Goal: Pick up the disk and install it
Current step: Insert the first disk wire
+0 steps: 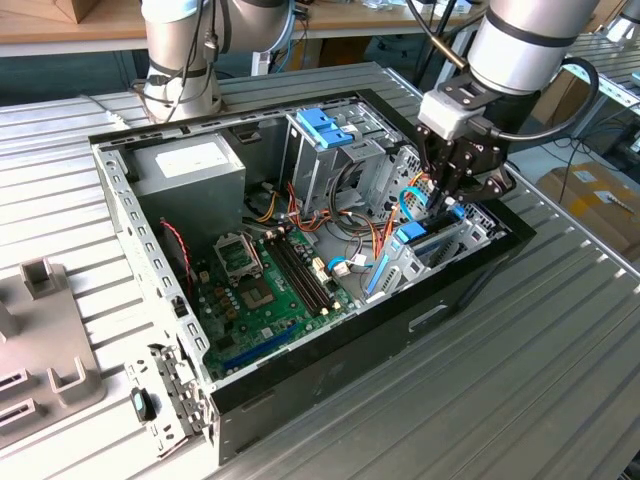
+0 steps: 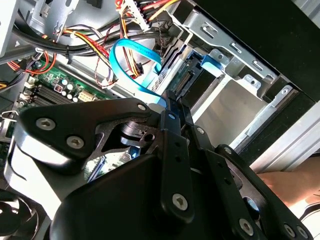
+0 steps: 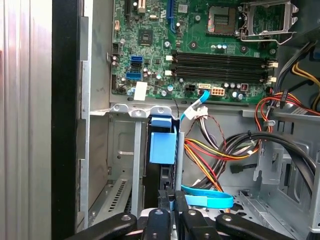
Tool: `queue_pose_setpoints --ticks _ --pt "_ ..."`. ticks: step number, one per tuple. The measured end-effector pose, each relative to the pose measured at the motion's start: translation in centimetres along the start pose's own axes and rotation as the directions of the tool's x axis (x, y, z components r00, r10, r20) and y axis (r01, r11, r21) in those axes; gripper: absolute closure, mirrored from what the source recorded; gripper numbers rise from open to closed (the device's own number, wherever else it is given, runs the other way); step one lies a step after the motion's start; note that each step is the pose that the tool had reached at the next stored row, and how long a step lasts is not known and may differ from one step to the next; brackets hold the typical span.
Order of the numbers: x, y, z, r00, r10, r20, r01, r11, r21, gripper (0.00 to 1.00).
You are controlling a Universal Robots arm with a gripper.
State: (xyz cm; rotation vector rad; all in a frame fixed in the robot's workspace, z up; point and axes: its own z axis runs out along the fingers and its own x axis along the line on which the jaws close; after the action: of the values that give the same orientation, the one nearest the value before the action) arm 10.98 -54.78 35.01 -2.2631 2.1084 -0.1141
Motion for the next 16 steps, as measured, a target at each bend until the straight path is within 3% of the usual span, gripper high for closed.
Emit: queue_pose_setpoints --ticks 16 --pt "0.12 0.07 0.17 1.0 -0.01 0.0003 0.01 1.0 0.0009 0.84"
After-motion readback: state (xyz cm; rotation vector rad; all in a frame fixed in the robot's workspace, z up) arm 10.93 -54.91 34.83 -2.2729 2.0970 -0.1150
